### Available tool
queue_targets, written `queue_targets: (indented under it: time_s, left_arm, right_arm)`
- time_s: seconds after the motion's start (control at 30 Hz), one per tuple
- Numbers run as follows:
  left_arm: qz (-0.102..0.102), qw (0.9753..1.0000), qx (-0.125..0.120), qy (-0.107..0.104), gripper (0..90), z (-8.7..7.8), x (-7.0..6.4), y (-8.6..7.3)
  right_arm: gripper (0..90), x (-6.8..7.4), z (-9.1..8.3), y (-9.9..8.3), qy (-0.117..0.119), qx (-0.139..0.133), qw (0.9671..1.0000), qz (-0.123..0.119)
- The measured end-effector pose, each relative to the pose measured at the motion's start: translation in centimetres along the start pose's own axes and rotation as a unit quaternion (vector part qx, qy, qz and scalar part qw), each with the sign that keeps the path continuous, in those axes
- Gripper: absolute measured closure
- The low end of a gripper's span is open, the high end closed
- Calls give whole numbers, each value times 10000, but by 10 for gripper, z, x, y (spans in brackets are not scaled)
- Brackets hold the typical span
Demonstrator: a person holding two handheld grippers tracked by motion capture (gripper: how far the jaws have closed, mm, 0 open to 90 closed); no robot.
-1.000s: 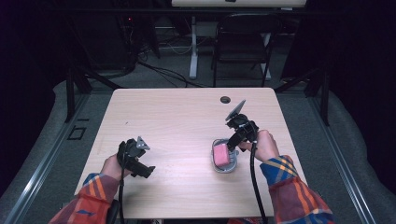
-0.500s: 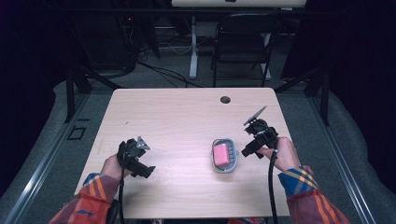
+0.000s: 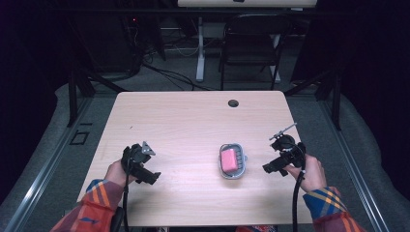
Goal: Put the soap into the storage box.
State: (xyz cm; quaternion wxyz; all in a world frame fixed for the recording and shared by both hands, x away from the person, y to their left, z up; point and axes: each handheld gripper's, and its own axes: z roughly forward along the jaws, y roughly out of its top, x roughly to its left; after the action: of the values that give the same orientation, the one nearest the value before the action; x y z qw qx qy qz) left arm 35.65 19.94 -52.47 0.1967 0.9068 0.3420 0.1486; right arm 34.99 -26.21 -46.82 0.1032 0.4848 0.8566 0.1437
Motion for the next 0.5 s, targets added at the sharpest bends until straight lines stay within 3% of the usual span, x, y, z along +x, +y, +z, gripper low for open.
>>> queue_targets:
  time_s: [0.23,0.3,0.37,0.5]
  left_arm:
    - [-2,10000,-3,-12,3,1,0,0]
    - [2,10000,15,-28,3,1,0,1]
    - [21,10000,23,-34,3,2,0,1]
    - [34,10000,45,-54,3,2,-1,2]
  right_arm:
    - [0,-3,16,-33,99,-278,9996,-36]
    - [0,-4,22,-41,126,-246,9996,-80]
    - [0,-5,25,-44,268,-202,9994,-94]
    - [0,-2,27,-44,379,-371,9980,-332]
